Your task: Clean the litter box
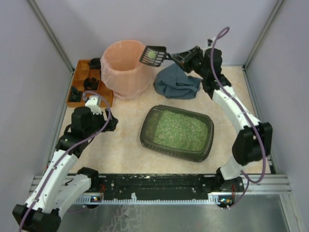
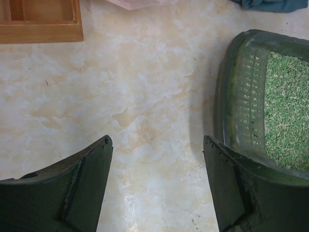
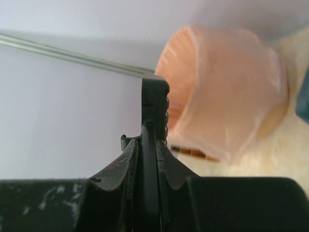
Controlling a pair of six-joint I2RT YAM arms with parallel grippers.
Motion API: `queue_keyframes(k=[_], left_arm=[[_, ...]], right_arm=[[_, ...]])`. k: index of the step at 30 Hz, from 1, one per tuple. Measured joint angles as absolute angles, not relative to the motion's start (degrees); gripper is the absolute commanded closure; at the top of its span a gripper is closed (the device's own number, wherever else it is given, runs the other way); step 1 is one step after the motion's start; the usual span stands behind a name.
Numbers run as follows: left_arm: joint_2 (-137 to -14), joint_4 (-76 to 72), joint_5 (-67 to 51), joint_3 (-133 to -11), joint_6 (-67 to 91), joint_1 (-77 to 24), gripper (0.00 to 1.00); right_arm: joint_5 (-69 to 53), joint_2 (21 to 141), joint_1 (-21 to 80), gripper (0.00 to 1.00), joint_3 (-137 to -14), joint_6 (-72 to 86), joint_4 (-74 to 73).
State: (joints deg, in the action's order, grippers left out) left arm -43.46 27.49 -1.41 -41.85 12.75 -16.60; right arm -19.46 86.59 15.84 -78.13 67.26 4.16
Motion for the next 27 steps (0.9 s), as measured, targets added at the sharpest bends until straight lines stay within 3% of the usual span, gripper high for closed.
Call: queue_keyframes(k=[6,13,27], left_arm=[[-43.13,27.53,-0.23,-41.85,12.08,-16.60,0.19],[-43.00,27.51,0.69,-41.82,11.86,-16.60,0.19],[-44.36,27.49,0.62,-41.82,11.70,-16.60,0.18]], right_arm=[[-11.03,106.85,20.99,1.00,-103.04,59.75,2.74],[-6.44,128.84,24.77,1.00,-136.25,41.41,-8.67],[3.46,130.10,35.88,1.00,-135.74,0.78,-4.40]])
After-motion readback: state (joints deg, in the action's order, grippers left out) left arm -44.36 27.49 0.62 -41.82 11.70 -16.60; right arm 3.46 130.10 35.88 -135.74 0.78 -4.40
